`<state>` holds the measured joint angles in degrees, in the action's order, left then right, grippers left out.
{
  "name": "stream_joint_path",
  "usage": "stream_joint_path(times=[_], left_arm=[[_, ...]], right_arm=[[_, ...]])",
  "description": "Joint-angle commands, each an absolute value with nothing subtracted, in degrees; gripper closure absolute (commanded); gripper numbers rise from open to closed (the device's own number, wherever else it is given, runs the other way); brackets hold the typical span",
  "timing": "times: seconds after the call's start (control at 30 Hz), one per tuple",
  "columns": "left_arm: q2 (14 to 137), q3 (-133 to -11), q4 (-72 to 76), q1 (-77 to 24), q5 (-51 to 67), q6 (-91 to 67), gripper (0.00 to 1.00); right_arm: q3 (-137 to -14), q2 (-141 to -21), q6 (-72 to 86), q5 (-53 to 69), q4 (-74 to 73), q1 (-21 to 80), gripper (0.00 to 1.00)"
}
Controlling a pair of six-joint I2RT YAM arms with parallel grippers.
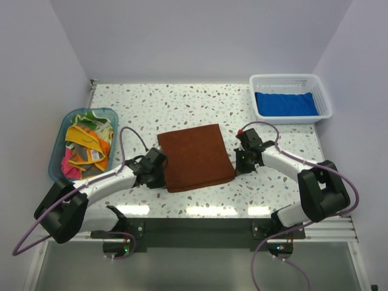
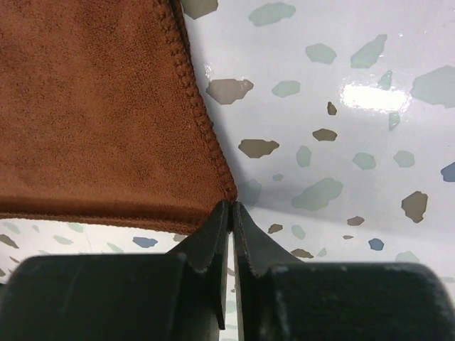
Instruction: Fold and stack the towels
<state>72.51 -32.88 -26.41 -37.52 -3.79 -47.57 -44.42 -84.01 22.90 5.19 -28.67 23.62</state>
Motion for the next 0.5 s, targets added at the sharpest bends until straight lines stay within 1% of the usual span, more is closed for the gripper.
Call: stream_joint_path(times=[0.0, 0.03, 0.07, 0.1, 0.13, 0.2, 0.23, 0.33, 0.47], left_arm=[[71.82, -31.03, -29.08, -38.58, -6.41, -49.83, 0.79], [71.2, -30.94, -29.53, -39.11, -6.5, -50.18, 0.75], [70.67, -30.68, -29.88, -39.46, -6.42, -50.45, 0.69], [69.18, -30.5, -30.84, -39.81, -6.24, -51.23, 0.65], [68.39, -30.5, -31.37, -40.77, -6.24, -51.76, 0.57], [65.5, -30.32, -33.04, -42.53, -6.33, -53.6, 0.52], [64.43, -30.32, -33.57, -43.15, -6.42, -54.22, 0.47], [60.65, -31.46, -35.85, -45.0, -6.41, -55.98, 0.4], [58.62, -35.85, -38.05, -46.58, -7.64, -56.51, 0.39]], right_arm=[[-44.12, -83.67, 22.41, 2.55, -28.3, 23.38, 0.91], [-44.12, -83.32, 22.41, 2.46, -29.0, 23.38, 0.81], [-44.12, -82.36, 22.41, 2.37, -29.35, 23.38, 0.77], [-44.3, -81.83, 22.41, 2.29, -29.79, 23.29, 0.72], [-44.47, -81.04, 22.33, 2.2, -30.93, 23.47, 0.66], [-45.08, -78.32, 22.15, 1.94, -32.25, 23.47, 0.63], [-45.44, -77.18, 21.89, 2.02, -33.39, 23.55, 0.63], [-47.1, -73.75, 21.27, 2.64, -35.41, 24.52, 0.62], [-49.65, -71.81, 21.27, 4.13, -35.16, 27.59, 0.64]])
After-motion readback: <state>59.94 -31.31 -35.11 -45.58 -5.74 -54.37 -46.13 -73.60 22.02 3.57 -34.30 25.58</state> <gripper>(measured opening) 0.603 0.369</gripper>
